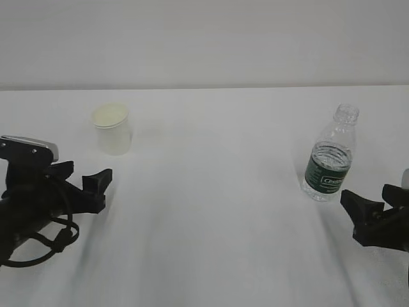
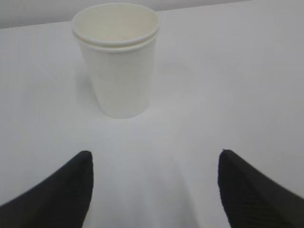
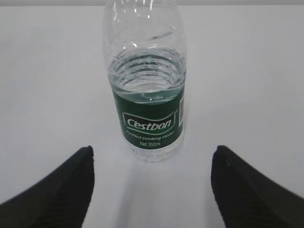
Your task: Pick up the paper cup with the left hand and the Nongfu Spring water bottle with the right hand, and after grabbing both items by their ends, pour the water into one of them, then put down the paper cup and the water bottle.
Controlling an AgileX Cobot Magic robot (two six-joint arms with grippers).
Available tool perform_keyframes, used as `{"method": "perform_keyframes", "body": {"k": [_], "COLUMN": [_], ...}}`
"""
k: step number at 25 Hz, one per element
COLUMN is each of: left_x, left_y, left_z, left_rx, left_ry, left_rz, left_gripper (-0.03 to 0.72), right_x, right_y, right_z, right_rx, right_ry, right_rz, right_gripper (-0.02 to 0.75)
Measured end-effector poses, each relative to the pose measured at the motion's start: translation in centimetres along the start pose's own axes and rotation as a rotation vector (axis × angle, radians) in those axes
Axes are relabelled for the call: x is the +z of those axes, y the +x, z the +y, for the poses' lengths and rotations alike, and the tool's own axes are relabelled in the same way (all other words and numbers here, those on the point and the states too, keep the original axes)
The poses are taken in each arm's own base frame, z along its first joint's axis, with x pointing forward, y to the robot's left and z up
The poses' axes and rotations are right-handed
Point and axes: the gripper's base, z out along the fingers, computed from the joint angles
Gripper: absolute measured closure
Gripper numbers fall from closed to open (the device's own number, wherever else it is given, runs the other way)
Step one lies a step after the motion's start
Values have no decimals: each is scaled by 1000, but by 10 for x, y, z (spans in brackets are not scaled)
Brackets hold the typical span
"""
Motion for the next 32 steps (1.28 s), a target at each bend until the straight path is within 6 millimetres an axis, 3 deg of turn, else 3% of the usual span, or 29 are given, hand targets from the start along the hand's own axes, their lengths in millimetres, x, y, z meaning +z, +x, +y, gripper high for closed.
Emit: {"method": "perform_keyframes", "body": {"k": [10, 17, 25, 32], "left_x": [36, 59, 78, 83], "left_y": [6, 3, -9, -11], "left_z": [2, 13, 26, 38], "left_rx": [-16, -29, -1, 13], "left_ry": [-31, -64, -29, -28], "left_rz": [-21, -59, -57, -28], "left_gripper": [99, 99, 100, 101], "right_x": [0, 0, 2, 4], "right_y": [0, 0, -2, -4], "right_z": [0, 0, 0, -1], "right_rx": [0, 0, -1, -4], "right_ry": [0, 0, 0, 0], "right_rz": [-1, -1, -10, -20], "right_gripper": [164, 164, 164, 164]}}
